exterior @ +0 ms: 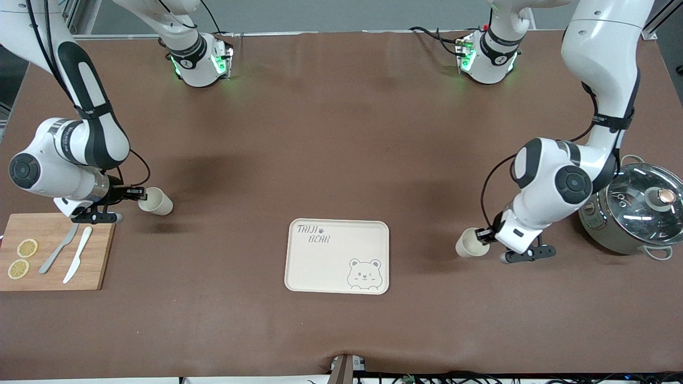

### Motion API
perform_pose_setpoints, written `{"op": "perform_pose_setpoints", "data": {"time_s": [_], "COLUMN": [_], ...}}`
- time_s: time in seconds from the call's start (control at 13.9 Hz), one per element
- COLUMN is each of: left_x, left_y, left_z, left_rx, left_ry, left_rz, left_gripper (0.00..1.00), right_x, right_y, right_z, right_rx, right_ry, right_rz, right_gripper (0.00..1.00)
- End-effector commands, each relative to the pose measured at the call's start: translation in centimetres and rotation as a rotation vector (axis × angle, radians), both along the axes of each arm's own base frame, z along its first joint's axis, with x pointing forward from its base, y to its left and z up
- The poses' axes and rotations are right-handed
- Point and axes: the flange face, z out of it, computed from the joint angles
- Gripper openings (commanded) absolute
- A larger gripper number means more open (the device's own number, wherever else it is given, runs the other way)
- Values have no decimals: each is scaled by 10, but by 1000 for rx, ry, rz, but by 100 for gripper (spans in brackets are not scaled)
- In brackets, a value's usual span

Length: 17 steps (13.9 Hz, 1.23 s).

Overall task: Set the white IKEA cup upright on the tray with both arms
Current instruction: 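Grasp the cup with the left gripper while the right gripper reaches the other cup, then set the cup on the tray with the left gripper while the right gripper lifts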

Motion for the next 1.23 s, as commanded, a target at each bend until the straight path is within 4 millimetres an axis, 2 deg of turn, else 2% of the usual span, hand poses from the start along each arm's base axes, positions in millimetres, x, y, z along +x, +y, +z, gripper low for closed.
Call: {"op": "perform_pose_setpoints", "data": {"time_s": [0.0, 0.22, 0.36, 0.5, 0.65, 0.79, 0.94, 1.15], "left_x": [-9, -6, -2, 3, 1, -3, -8, -11], "left_y": [-54, -108, -151, -182, -201, -213, -222, -234], "left_z": [12, 11, 12, 4, -14, -31, -47, -55], "left_rx": [-24, -51, -57, -32, 5, 30, 50, 48], "left_ry": [3, 3, 26, 26, 13, 14, 16, 15], "left_rz": [48, 95, 123, 143, 152, 153, 162, 165], "left_gripper": [0, 0, 0, 0, 0, 0, 0, 0], "right_x": [-7, -6, -3, 7, 22, 41, 61, 79], "right_y": [-1, -3, 0, 8, 18, 36, 62, 121], "right_z": [6, 4, 9, 23, 45, 78, 104, 119], "right_rx": [15, 12, 12, 17, 50, 85, 70, 50], "right_ry": [-24, -35, -34, -23, -3, 1, -5, -29], "right_rz": [-15, -17, -16, -2, -8, -50, -107, -174], "right_gripper": [6, 0, 0, 0, 0, 0, 0, 0]}}
